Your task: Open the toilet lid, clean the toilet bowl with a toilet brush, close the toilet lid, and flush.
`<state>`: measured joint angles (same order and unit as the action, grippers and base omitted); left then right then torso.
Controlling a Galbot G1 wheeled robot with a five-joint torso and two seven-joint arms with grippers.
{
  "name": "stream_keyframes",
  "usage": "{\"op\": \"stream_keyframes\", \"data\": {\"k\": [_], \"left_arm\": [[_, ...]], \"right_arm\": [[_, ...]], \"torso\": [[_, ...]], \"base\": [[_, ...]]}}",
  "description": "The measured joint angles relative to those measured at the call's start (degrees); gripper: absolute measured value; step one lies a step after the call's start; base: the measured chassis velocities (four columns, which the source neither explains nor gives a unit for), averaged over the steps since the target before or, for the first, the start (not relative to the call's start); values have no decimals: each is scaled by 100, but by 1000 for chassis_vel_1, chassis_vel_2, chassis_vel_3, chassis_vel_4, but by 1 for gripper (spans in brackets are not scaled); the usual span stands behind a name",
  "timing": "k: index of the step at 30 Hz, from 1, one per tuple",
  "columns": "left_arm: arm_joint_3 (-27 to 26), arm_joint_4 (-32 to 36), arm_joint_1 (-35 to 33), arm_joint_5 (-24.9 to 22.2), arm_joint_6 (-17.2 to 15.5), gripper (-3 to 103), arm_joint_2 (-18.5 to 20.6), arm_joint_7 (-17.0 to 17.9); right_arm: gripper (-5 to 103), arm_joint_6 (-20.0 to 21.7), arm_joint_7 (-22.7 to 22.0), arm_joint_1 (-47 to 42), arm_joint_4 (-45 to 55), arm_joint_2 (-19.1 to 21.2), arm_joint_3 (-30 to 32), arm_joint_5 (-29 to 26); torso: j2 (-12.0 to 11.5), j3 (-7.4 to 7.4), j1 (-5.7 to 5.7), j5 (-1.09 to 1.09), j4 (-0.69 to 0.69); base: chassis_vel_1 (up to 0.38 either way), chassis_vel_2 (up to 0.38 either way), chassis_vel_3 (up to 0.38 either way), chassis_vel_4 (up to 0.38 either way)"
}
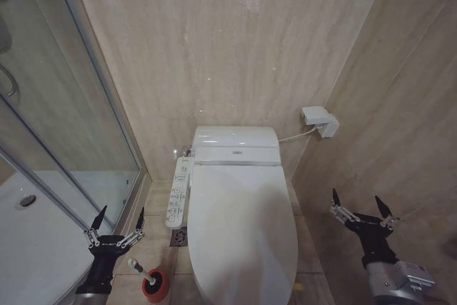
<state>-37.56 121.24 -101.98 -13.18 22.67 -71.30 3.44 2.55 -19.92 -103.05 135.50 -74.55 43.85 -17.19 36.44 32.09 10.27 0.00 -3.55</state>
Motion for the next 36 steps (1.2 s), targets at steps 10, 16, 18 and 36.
{"op": "stream_keyframes", "data": {"k": [10,16,18,36], "left_arm": [[0,0,0,0,0,100,0,0],[0,0,0,0,0,100,0,0],[0,0,0,0,0,100,0,0],[0,0,0,0,0,100,0,0]], "right_arm": [[100,0,0,0,0,0,0,0],[100,0,0,0,0,0,0,0],[100,0,0,0,0,0,0,0],[100,0,0,0,0,0,0,0]], "torso": [[0,0,0,0,0],[0,0,0,0,0],[0,0,0,0,0],[0,0,0,0,0]], "base": [[0,0,0,0],[0,0,0,0],[0,0,0,0],[0,0,0,0]]}}
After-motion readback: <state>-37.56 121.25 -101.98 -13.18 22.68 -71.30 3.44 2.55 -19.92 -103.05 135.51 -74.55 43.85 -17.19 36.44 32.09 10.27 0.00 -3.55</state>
